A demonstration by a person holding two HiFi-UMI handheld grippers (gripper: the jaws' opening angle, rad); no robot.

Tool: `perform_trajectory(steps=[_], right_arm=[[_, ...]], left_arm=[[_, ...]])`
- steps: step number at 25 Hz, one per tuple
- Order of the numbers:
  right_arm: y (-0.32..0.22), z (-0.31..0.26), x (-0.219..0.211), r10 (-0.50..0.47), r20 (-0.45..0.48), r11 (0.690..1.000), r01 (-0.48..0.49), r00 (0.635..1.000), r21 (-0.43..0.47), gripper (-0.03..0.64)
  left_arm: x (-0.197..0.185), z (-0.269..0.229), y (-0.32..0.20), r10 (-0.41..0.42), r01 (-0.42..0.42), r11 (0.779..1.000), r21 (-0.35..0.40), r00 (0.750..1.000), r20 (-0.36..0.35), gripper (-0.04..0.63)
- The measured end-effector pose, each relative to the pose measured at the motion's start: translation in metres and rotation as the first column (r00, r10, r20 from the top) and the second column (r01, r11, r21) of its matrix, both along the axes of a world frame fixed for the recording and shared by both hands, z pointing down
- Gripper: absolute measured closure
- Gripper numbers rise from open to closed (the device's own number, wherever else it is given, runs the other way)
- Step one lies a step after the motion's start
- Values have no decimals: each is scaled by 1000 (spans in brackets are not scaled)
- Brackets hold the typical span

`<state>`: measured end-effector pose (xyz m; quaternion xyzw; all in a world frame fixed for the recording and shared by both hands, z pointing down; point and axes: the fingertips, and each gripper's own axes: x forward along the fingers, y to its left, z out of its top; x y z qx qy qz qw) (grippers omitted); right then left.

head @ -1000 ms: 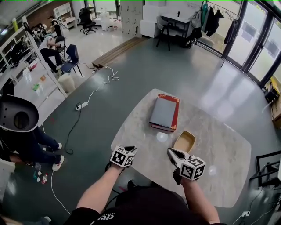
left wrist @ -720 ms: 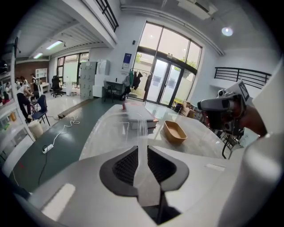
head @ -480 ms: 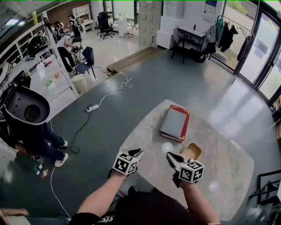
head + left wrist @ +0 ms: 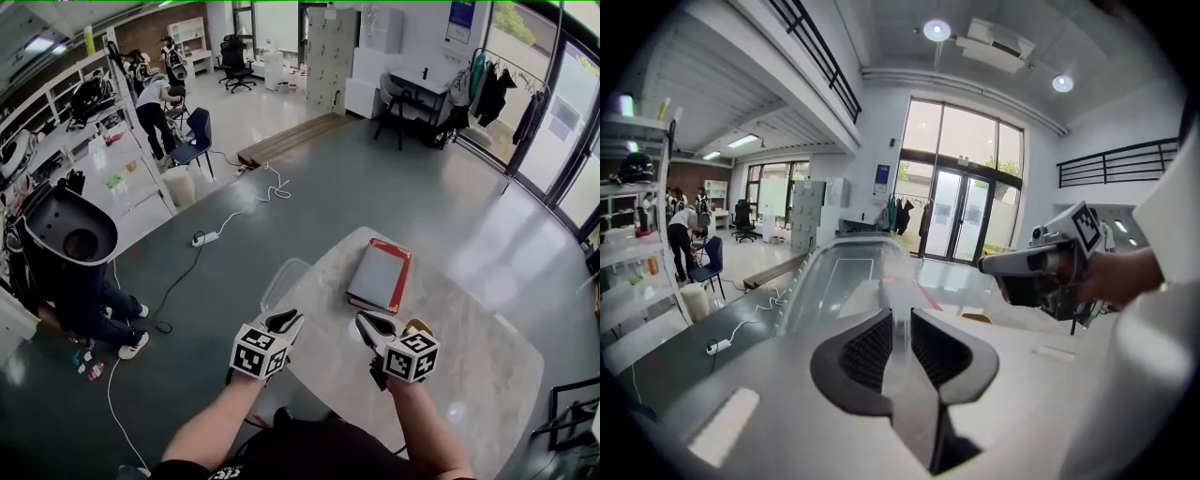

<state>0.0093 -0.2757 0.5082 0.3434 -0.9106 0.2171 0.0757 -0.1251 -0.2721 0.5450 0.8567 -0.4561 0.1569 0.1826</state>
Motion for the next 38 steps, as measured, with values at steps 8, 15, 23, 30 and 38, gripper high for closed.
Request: perform_trajectory(steps=[8, 15, 23, 30, 38], right_arm=[[-6, -35, -11, -22, -2, 996, 22, 1000, 89, 603], [-13, -68, -13, 0, 4, 983, -1, 1000, 186, 603], [-4, -79, -28, -25, 4, 963, 23, 1000, 267, 603], [-1, -87, -27, -31, -6, 956, 31, 999, 292, 604], [-3, -79, -19, -7, -17, 957, 12, 1000, 289, 604]], left_arm=[[-26, -48, -10, -50, 50, 993, 107, 999, 1, 529], [-44, -79, -5, -103, 106, 981, 161, 994, -27, 531], [-48, -98, 5, -122, 131, 966, 224, 991, -56, 532], [-60, -113, 5, -155, 171, 948, 267, 985, -80, 532], [-59, -117, 2, -155, 172, 941, 290, 984, -83, 534]])
